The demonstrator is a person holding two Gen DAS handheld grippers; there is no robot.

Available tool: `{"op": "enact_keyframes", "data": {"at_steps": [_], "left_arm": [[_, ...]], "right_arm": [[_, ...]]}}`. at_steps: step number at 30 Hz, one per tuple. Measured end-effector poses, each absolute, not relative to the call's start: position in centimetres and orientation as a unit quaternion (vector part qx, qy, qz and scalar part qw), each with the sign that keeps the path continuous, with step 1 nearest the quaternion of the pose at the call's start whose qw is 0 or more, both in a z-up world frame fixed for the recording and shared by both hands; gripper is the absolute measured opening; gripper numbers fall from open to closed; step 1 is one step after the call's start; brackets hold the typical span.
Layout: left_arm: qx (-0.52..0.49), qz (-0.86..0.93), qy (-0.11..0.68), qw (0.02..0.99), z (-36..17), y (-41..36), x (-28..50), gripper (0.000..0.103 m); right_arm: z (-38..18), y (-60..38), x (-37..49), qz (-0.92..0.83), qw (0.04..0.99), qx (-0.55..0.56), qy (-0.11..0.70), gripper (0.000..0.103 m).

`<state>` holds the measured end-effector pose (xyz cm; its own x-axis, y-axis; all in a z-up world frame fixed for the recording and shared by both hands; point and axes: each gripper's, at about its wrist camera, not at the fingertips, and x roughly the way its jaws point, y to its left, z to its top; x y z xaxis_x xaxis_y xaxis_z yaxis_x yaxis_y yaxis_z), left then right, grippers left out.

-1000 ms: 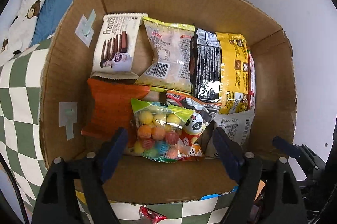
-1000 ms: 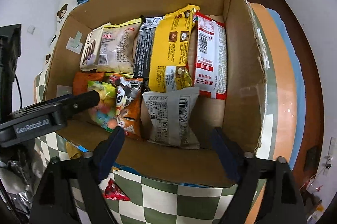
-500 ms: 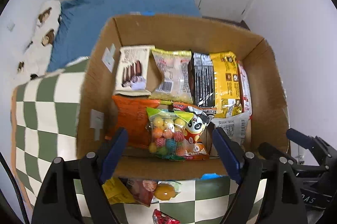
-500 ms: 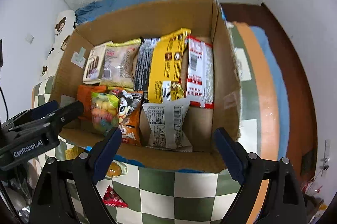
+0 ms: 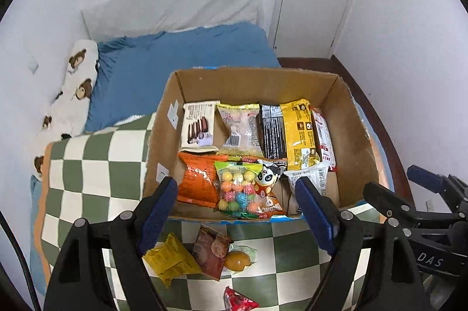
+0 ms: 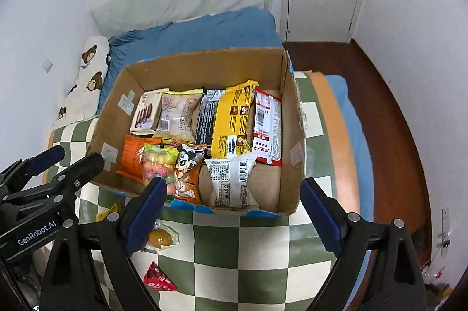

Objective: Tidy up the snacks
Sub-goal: 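Move both tools back over the remaining snacks on the mat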

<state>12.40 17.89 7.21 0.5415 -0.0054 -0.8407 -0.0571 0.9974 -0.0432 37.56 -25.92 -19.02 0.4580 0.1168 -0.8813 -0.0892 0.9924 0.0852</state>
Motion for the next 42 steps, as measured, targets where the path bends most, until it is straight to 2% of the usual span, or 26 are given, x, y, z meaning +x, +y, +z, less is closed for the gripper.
{"op": "enact_keyframes", "data": {"at_steps": [9,14,17,25,32,34,35,36,39,42], "left_arm": [[-0.041,0.020,0.454,0.890,9.0,17.9,10.1,0.082],[-0.068,0.039,0.459,0.885,8.2,19.8,8.1,0.082],[-0.082,0.069,0.481,0.870,5.8,22.3,6.2,0.082],[-0.104,0.134,0.568,0.805,-2.9,28.2,3.4,0.082],[-0.087,0.153,0.602,0.779,-6.2,30.4,0.7,0.082],[-0.072,0.146,0.608,0.777,-6.8,30.5,0.7,0.082],[-0.056,0.134,0.611,0.778,-7.1,30.3,1.0,0.082],[-0.038,0.122,0.613,0.780,-7.4,30.0,1.4,0.082],[0.038,0.071,0.615,0.785,-7.7,28.2,3.3,0.082],[0.108,0.008,0.628,0.771,-8.9,26.3,5.8,0.082]], "right_arm": [[-16.7,-26.4,34.9,0.061,0.870,0.024,0.489,0.096],[-16.8,-26.2,33.3,0.075,0.864,0.048,0.496,0.096],[-19.3,-25.2,32.4,0.098,0.843,0.061,0.526,0.096],[-30.9,-19.9,30.6,0.155,0.750,0.096,0.635,0.096],[-38.5,-14.6,27.0,0.189,0.683,0.085,0.701,0.095],[-40.5,-13.4,26.1,0.192,0.669,0.077,0.714,0.084],[-41.2,-13.0,25.8,0.189,0.667,0.069,0.718,0.066],[-41.9,-12.6,25.6,0.183,0.668,0.057,0.719,0.053],[-41.9,-12.9,25.3,0.179,0.677,0.052,0.712,0.045],[-41.3,-14.4,25.2,0.166,0.683,0.045,0.710,0.045]]}}
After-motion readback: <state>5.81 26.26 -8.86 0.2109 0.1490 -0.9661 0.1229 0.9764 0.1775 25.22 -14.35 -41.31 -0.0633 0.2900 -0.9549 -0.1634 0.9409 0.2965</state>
